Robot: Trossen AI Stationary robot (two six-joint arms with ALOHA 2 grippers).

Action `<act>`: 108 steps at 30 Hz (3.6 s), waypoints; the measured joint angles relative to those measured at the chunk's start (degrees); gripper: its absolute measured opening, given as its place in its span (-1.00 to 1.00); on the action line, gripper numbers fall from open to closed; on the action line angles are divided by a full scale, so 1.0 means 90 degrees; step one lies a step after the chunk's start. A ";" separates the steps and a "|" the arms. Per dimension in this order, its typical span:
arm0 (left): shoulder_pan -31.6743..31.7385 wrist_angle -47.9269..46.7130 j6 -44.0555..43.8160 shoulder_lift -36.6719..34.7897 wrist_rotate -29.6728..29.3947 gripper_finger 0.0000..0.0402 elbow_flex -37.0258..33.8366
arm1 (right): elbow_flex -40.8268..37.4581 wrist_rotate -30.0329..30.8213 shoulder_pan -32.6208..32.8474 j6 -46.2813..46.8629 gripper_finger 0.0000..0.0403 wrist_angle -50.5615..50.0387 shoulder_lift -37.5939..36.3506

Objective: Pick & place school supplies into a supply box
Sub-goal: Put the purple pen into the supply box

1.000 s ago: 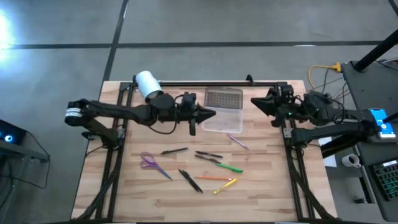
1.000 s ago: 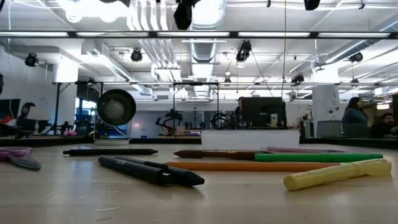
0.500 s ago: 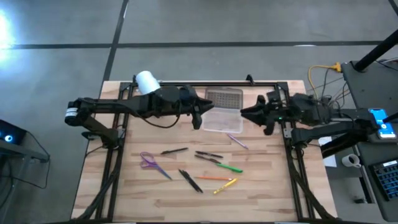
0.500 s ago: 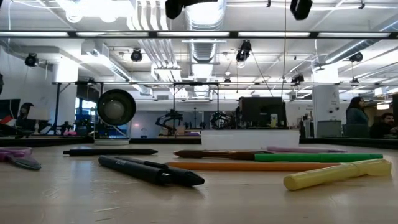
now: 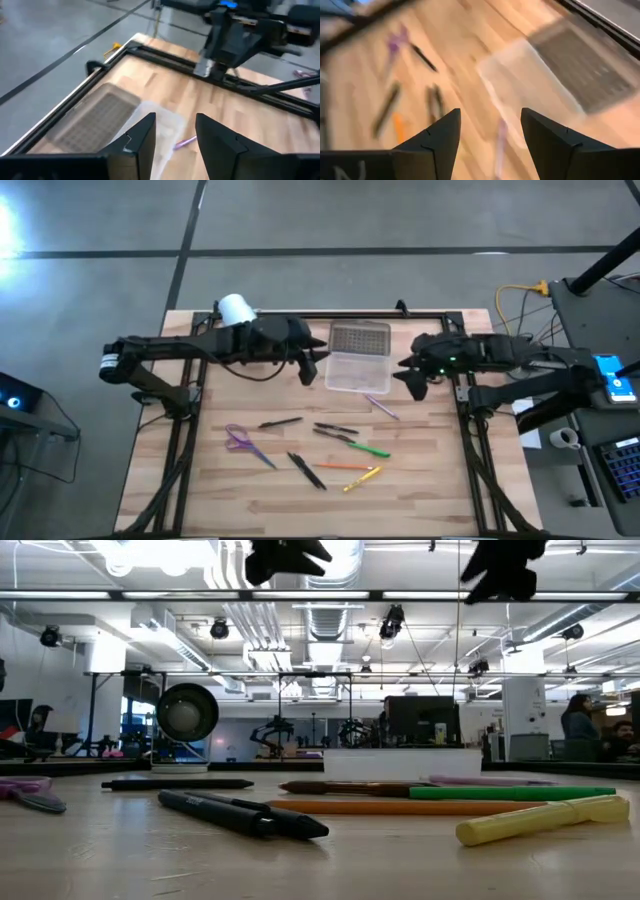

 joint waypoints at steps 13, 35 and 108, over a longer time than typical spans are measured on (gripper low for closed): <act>0.1026 -0.0600 0.0738 -0.0189 0.0095 -0.38 -0.0440 | -0.0284 -0.0404 -0.0495 0.0017 0.00 -0.0513 0.1689; 0.2244 0.0185 0.0983 -0.1022 0.0954 -0.38 -0.1887 | -0.0845 -0.1360 0.0294 0.1554 0.00 -0.0370 0.3384; 0.1989 0.0173 0.0286 -0.1562 0.1073 -0.38 -0.1767 | -0.0696 -0.1095 0.1170 0.2013 -0.86 -0.0041 0.2589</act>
